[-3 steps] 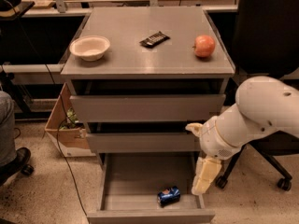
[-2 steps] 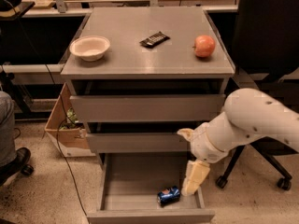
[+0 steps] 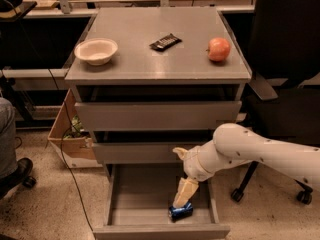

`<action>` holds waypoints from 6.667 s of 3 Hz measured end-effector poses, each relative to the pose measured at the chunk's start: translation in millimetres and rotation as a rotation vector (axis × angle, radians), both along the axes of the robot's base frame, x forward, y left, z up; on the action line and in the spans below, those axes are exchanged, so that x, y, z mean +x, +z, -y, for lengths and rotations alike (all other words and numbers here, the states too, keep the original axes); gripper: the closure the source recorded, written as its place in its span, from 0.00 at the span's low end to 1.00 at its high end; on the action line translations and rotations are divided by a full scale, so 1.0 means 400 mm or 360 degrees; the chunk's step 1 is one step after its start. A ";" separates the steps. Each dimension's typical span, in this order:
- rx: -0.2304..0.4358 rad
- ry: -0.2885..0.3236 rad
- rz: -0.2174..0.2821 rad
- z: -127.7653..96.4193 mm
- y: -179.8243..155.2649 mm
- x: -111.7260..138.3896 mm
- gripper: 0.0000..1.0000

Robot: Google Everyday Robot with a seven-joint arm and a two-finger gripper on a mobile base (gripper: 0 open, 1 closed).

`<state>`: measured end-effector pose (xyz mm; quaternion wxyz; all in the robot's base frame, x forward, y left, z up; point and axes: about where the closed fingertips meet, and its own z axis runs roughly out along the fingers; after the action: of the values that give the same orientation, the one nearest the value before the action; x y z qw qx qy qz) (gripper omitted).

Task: Pick pepsi can from bottom drawer and place on counter

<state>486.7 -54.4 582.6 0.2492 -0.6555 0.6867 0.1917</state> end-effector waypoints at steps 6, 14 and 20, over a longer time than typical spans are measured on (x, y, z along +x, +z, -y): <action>-0.0246 0.0137 0.0020 0.117 -0.691 0.171 0.00; -0.0332 0.0255 -0.0166 0.128 -1.158 0.296 0.50; -0.0097 0.0161 -0.0053 0.318 -0.702 0.167 1.00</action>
Offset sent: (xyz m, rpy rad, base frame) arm 0.0264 0.0186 -0.0553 -0.0130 -0.0289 -0.0167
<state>553.4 -181.4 302.0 0.2078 -0.6933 0.6623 0.1940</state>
